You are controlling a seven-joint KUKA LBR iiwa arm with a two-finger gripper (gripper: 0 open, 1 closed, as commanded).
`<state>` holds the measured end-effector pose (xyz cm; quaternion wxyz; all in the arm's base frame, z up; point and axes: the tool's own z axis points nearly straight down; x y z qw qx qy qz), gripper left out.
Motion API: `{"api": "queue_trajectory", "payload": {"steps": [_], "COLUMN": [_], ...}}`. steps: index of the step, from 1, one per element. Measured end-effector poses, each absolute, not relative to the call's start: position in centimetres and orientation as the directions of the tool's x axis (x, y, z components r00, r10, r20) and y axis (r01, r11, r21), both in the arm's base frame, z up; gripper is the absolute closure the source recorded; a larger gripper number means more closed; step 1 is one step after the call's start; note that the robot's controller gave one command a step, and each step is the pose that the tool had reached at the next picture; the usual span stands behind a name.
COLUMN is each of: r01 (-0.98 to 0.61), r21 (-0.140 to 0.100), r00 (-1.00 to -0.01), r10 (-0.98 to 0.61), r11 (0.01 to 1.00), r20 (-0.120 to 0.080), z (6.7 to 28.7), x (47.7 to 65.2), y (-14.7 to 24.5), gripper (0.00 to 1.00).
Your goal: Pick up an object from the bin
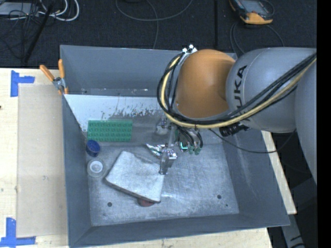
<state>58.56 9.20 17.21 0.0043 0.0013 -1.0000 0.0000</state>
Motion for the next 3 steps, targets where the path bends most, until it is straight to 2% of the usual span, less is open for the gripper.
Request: {"api": "queue_trajectory", "payload": {"steps": [1, 2, 3], "r01": [-0.020, -0.019, -0.223], "r21": [-0.001, 0.001, 0.000], "r00": [-1.000, -1.000, -0.975], "r10": [-0.020, -0.019, -0.223], "r11": [1.000, 1.000, 0.975], "r20": [0.002, -0.005, -0.009], "z": [7.7, 8.3, 22.1], "x": [60.1, 60.3, 60.0], "y": [4.9, 5.0, 7.1], "gripper": [0.00, 1.00, 1.00]}}
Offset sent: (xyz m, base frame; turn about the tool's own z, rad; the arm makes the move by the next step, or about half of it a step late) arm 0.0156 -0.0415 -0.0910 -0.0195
